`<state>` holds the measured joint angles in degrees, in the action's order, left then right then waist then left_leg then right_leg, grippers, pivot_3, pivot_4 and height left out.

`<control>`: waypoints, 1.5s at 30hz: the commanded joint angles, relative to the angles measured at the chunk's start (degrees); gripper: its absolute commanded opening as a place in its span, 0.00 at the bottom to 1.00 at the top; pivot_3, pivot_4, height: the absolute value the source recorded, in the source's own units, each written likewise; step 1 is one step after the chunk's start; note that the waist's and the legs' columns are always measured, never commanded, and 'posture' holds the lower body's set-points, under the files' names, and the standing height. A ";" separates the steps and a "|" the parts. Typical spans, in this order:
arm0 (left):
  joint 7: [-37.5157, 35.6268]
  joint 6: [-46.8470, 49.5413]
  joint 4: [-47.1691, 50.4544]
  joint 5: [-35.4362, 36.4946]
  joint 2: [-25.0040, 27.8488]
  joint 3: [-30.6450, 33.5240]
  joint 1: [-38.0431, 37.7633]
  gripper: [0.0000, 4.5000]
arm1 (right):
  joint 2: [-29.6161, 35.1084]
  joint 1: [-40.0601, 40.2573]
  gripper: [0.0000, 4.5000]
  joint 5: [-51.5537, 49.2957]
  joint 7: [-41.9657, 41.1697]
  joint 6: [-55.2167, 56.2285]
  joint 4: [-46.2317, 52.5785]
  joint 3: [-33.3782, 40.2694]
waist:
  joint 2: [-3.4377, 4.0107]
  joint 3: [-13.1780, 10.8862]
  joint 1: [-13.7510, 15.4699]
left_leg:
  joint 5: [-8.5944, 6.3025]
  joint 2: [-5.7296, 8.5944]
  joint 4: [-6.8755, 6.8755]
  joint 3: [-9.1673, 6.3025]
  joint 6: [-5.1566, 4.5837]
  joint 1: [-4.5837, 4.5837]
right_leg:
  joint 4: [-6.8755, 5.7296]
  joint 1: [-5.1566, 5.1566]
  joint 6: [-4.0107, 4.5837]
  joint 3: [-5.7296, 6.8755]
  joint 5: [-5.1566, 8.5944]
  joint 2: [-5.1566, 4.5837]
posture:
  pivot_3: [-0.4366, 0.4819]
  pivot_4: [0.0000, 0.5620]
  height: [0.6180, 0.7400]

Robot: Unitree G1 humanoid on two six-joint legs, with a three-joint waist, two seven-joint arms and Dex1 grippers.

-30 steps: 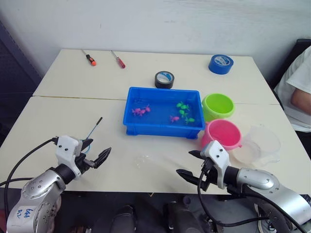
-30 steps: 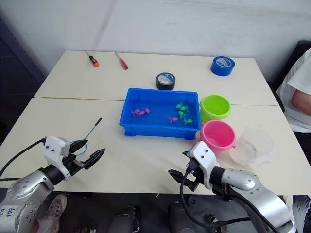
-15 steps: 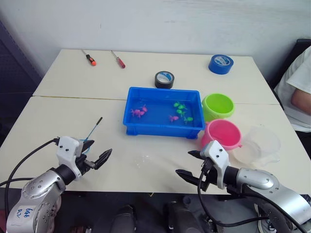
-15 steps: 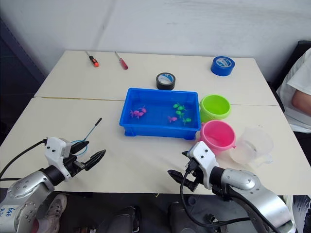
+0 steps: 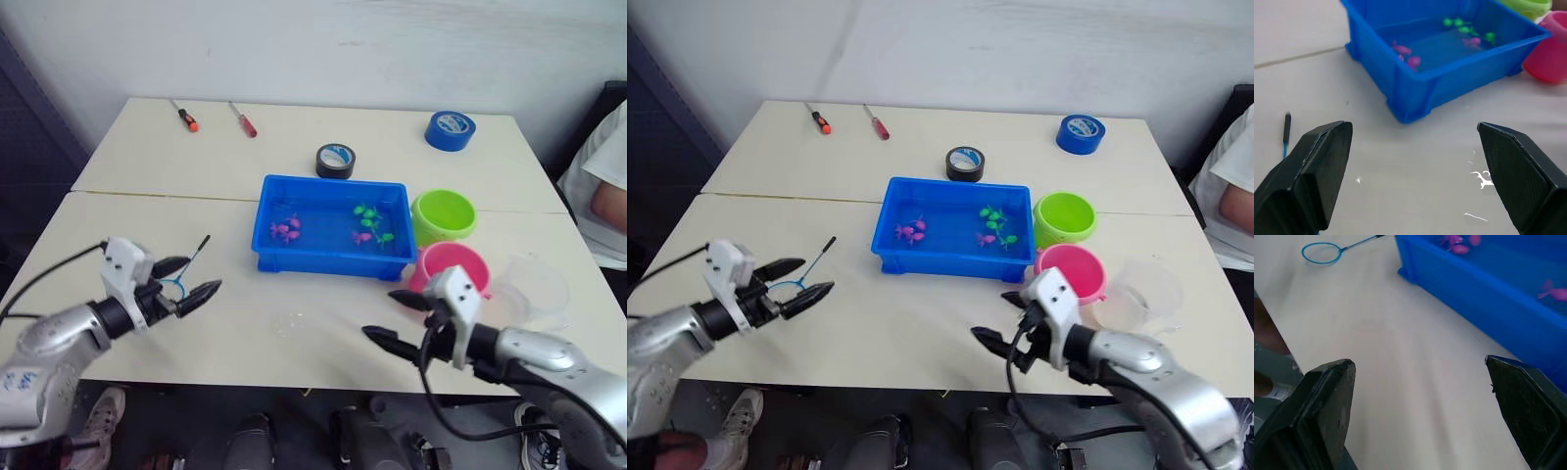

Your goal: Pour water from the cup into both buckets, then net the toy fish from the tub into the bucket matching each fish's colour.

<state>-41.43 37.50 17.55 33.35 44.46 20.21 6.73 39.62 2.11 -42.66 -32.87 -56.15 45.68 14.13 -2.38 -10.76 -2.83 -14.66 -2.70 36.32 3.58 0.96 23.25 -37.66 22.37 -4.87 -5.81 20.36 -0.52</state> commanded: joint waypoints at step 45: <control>-33.00 -15.64 -32.25 -13.23 -14.18 -28.41 43.63 0.99 | -34.35 2.30 1.00 14.17 50.17 -1.90 -9.87 26.08 | 0.39 0.08 -0.43 | 0.21 0.01 -0.05 0.31 0.17 -0.03 | -0.36 0.25 -0.10 -0.40 0.00 0.22 | 0.48 0.27 0.95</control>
<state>-74.58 21.59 -16.96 19.65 29.63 -9.62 50.38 5.56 4.67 -29.70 16.15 -59.31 35.48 40.19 -1.99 -10.69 -3.25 -14.45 -2.70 36.27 3.89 1.13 23.22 -38.02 22.63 -4.97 -6.21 20.36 -0.29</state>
